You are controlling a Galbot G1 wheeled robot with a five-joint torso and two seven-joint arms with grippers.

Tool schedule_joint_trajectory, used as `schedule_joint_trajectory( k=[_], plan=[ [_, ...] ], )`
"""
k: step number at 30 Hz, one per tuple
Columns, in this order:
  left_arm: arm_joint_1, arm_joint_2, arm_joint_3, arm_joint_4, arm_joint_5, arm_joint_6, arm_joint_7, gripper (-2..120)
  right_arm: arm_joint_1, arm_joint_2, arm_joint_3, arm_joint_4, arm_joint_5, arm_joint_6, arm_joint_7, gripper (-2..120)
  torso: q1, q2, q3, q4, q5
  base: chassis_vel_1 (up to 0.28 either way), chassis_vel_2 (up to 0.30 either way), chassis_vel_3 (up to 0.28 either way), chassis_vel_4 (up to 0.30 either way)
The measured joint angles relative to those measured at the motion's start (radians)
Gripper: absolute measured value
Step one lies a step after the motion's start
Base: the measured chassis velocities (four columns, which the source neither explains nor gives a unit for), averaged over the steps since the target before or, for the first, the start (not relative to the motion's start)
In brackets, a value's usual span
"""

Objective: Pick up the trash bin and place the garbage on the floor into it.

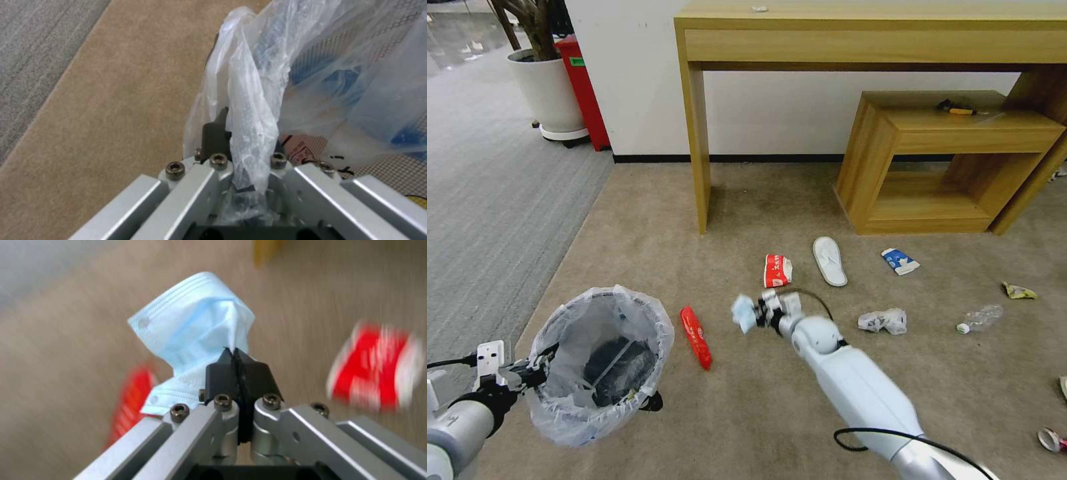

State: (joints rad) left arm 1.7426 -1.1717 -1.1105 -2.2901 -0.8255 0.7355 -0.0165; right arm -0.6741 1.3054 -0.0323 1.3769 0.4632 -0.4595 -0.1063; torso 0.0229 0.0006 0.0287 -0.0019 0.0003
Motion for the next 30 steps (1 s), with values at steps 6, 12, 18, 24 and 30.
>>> schedule_joint_trajectory(
  k=[6,12,18,24,30],
  plan=[
    [-0.018,0.01,0.007,0.022,-0.015,0.0,-0.004,0,0.105,-0.087,-0.049,0.217,0.141,-0.028,-0.056,0,0.0,0.0,0.0,-0.0003,0.0,0.0,0.0,0.0,0.0],
    [-0.035,0.031,0.025,0.063,-0.024,0.0,-0.004,0,0.264,-0.108,-0.19,0.321,0.3,-0.016,-0.068,0,0.0,0.0,0.0,-0.0002,0.0,0.0,0.0,0.0,0.0],
    [-0.062,0.075,0.044,0.123,-0.048,0.0,-0.012,0,0.428,-0.031,-0.393,0.377,0.375,-0.047,-0.081,0,0.0,0.0,0.0,0.0002,-0.0005,0.0,0.0,0.0,0.0],
    [-0.066,0.09,0.043,0.141,-0.056,0.0,-0.013,0,0.448,-0.014,-0.532,0.364,0.343,-0.061,-0.082,0,0.0,0.0,0.0,0.0,-0.0003,0.0,0.0,0.0,0.0],
    [-0.063,0.09,0.037,0.146,-0.056,0.0,-0.012,0,0.453,0.005,-0.665,0.315,0.217,-0.071,-0.074,5,0.0,0.0,0.0,0.0,-0.0002,0.0,0.0,0.0,0.0]
  ],
)
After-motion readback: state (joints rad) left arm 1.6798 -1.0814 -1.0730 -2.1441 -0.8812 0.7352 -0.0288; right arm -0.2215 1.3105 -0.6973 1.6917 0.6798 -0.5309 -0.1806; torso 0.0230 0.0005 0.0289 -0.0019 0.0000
